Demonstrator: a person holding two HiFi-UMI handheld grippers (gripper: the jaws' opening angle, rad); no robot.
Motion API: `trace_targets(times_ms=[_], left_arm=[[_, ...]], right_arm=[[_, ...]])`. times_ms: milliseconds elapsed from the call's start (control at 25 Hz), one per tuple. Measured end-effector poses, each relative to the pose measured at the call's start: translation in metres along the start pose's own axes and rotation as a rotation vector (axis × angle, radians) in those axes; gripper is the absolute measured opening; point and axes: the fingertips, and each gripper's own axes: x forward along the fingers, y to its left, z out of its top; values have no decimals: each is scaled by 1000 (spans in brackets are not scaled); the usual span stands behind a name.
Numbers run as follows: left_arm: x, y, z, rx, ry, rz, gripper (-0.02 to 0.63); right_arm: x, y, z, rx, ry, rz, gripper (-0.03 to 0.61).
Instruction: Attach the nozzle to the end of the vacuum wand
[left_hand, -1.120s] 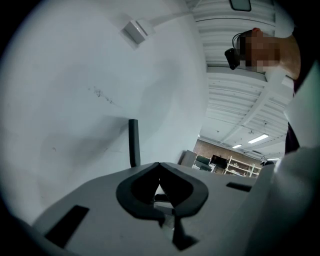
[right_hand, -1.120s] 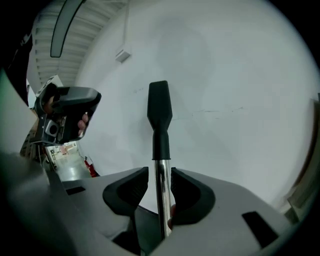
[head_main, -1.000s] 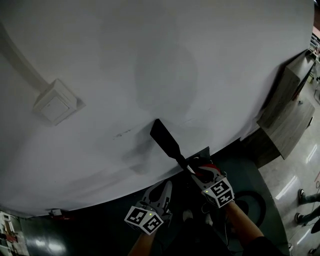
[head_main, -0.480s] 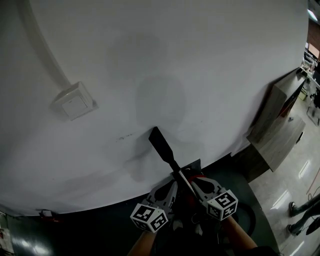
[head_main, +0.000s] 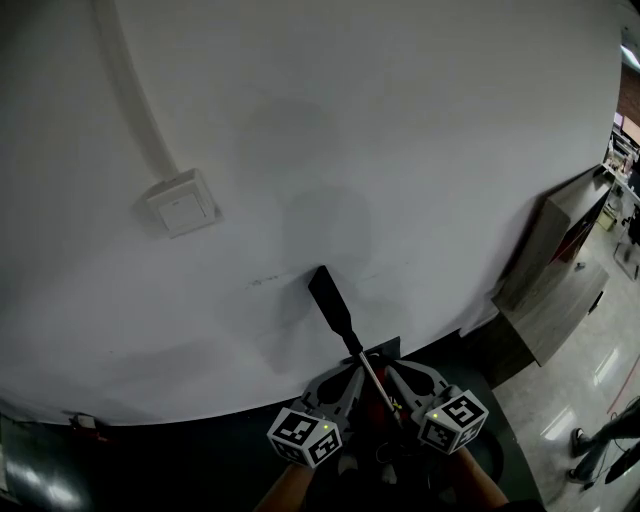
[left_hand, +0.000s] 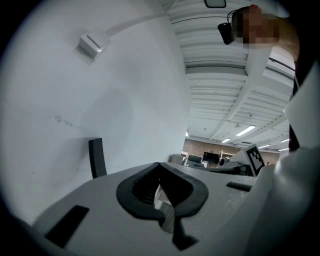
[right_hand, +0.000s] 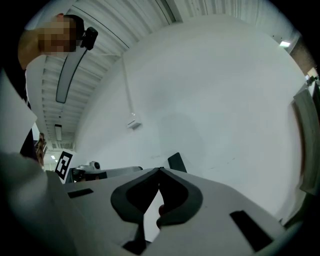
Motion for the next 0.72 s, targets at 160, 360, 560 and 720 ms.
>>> trace_targets(times_ms=[160, 360, 560, 720], left_arm=[[0, -1, 3, -5, 2, 12, 4], [-1, 3, 7, 0, -3, 20, 5], [-1, 4, 6, -15, -1, 33, 4], [-2, 5, 2, -18, -5, 29, 3]], right_arm=[[2, 8, 13, 28, -39, 16, 17], [6, 11, 17, 21, -39, 28, 17], [7, 11, 16, 28, -40, 32, 17], [4, 8, 11, 33, -30, 30, 17]])
